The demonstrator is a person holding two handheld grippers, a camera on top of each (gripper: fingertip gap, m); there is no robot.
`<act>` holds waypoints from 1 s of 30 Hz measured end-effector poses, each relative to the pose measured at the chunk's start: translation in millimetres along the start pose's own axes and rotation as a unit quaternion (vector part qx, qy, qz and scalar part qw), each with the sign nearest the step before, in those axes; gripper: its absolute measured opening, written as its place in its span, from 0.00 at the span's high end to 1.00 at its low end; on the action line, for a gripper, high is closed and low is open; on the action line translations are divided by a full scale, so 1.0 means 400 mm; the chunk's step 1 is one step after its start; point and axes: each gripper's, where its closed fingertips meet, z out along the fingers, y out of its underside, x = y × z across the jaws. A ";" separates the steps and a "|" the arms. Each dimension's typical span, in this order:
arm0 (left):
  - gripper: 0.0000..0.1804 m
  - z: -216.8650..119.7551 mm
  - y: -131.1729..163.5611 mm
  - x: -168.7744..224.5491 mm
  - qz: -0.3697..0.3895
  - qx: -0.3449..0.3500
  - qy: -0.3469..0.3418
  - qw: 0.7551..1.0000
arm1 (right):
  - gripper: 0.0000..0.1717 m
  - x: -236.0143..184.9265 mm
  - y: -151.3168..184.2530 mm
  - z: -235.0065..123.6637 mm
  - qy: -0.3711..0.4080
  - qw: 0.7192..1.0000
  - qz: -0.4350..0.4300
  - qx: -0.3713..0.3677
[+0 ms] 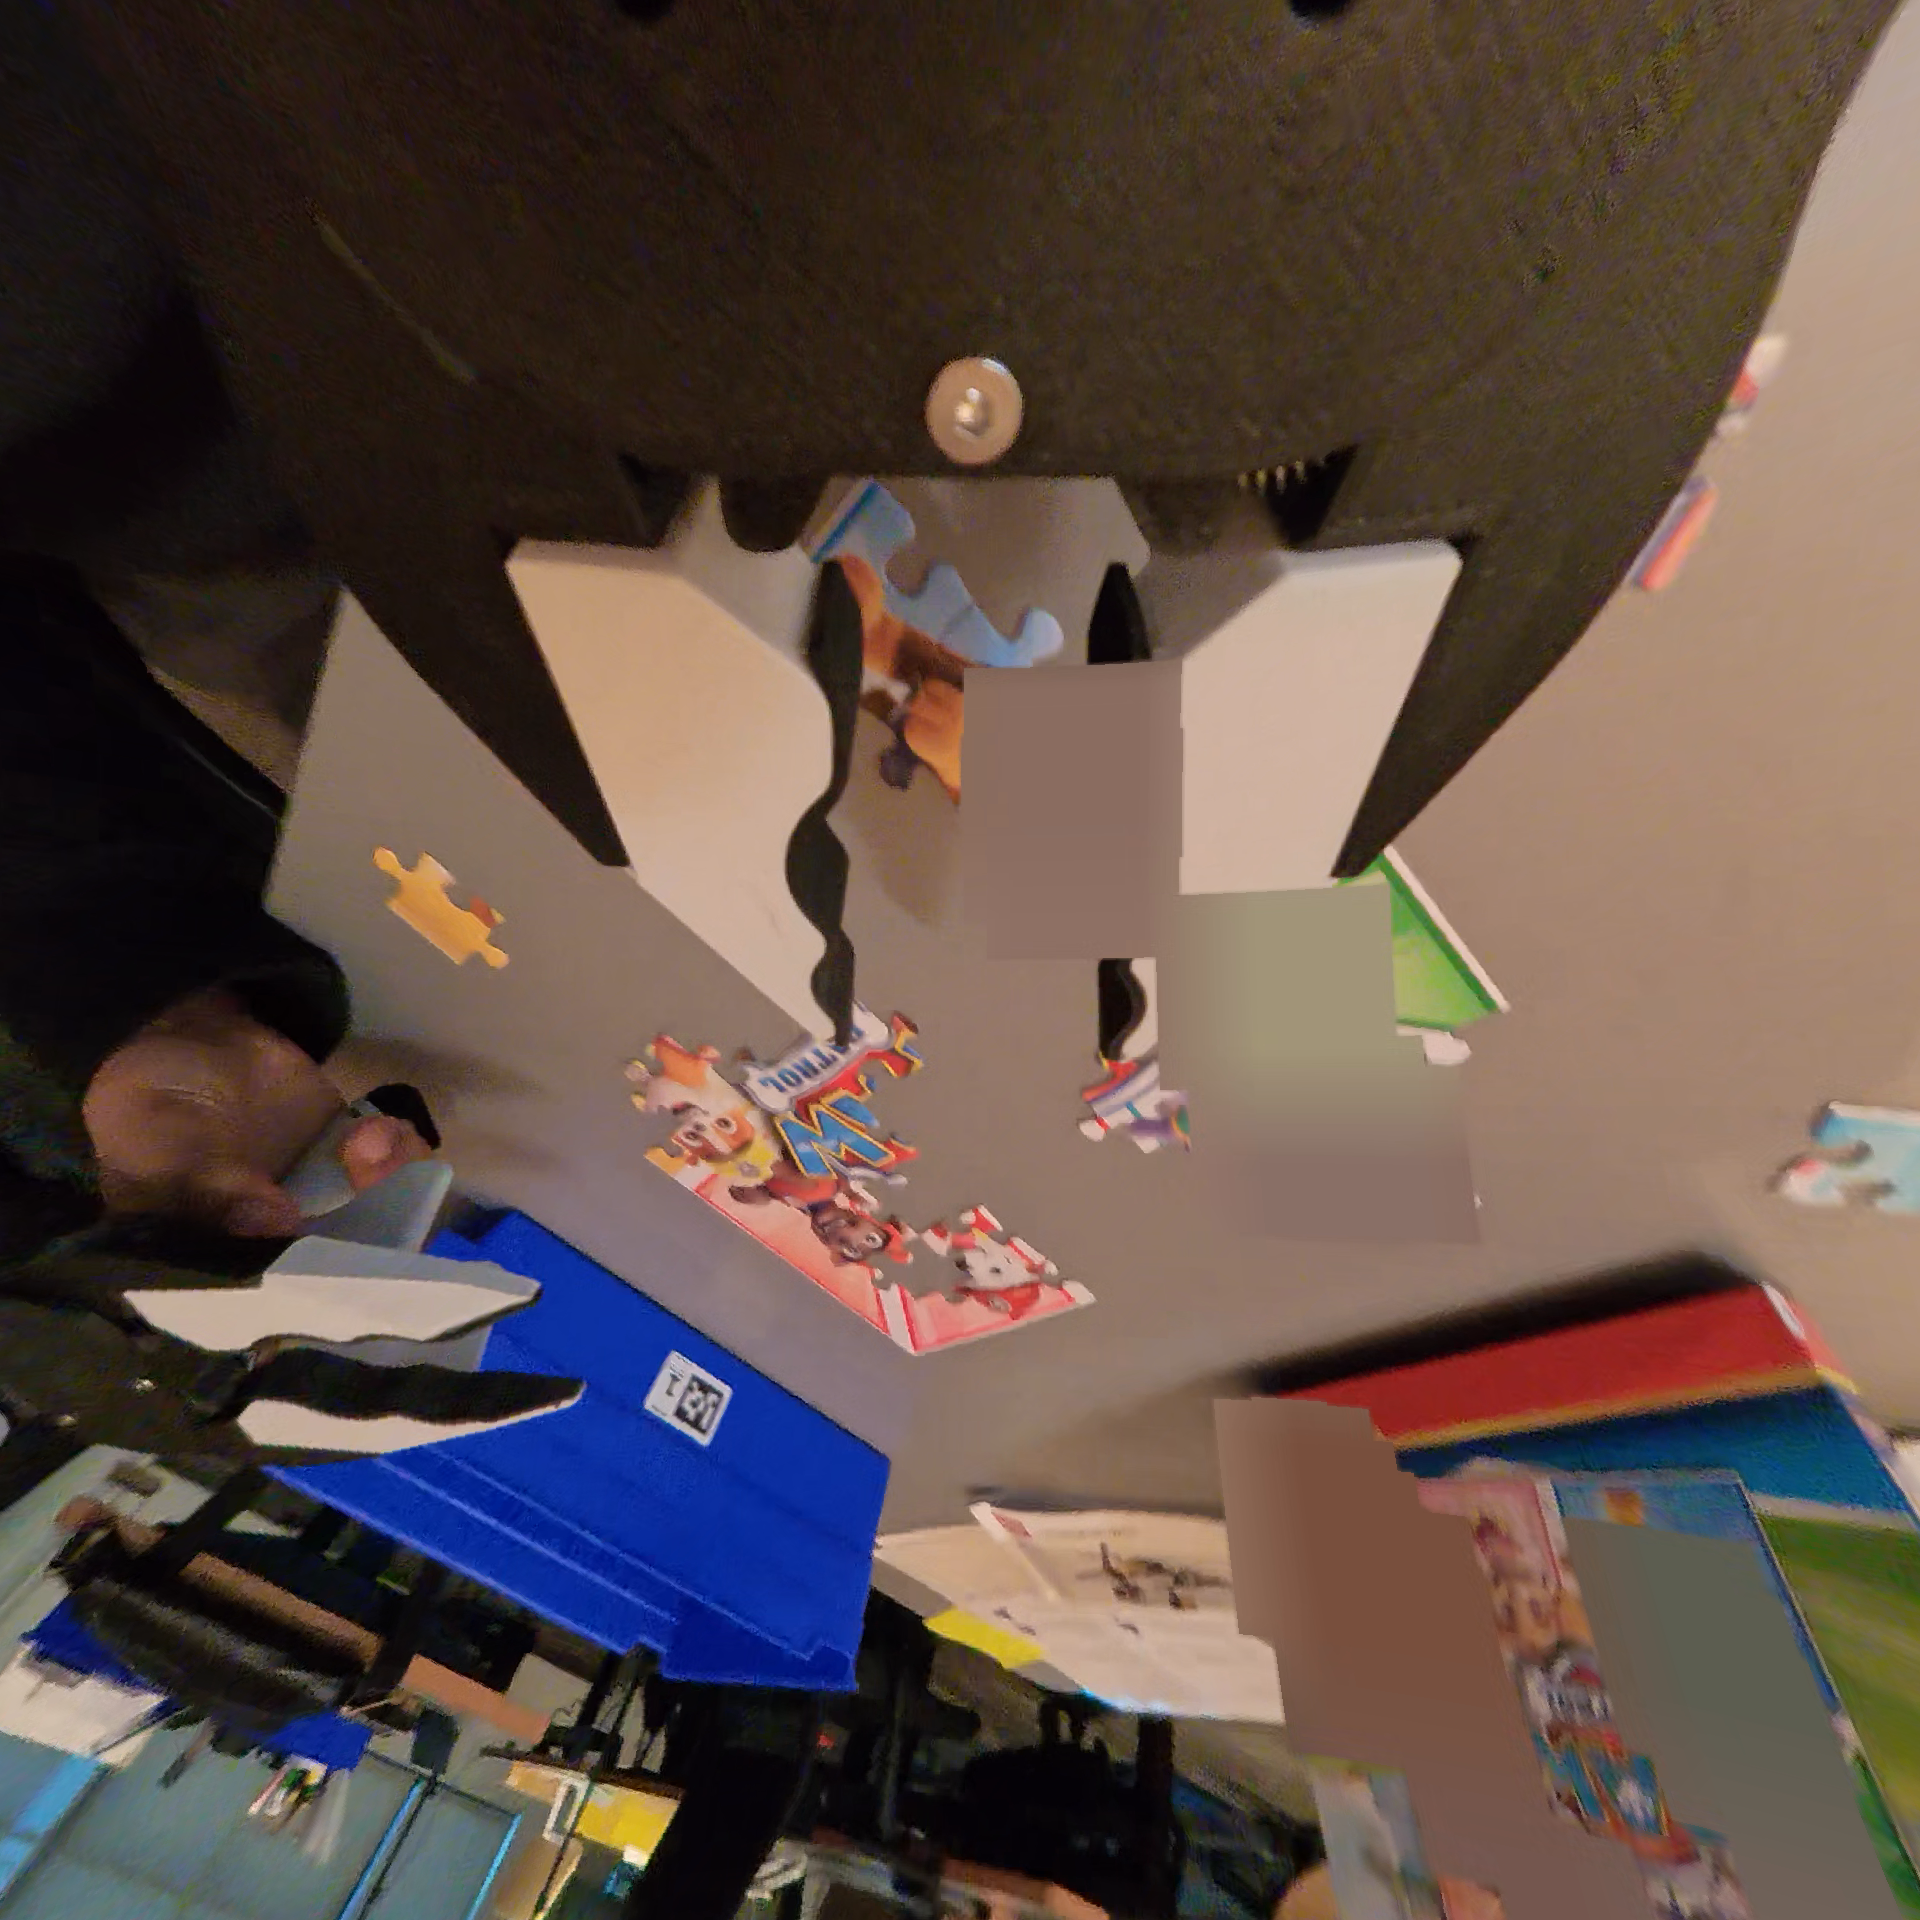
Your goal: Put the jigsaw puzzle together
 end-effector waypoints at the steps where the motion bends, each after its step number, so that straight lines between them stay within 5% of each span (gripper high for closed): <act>1: 0.71 0.010 -0.012 -0.011 0.016 0.009 -0.020 1.000 | 0.78 0.016 -0.004 0.011 0.007 1.000 0.000 0.020; 5: 0.56 0.016 -0.049 -0.054 0.086 0.085 -0.114 0.986 | 0.78 0.057 0.008 -0.004 0.041 0.999 -0.010 0.030; 9: 0.49 0.012 -0.043 -0.050 0.138 0.078 -0.133 0.978 | 0.82 0.088 -0.005 -0.044 0.082 0.994 0.004 0.068; 24: 0.43 -0.006 -0.064 -0.026 0.010 0.131 -0.020 0.991 | 0.71 0.086 -0.046 -0.074 -0.027 0.971 0.175 0.163; 30: 0.45 -0.006 -0.047 -0.024 0.020 0.101 -0.015 0.995 | 0.69 0.000 -0.012 -0.018 -0.022 0.996 0.030 0.081</act>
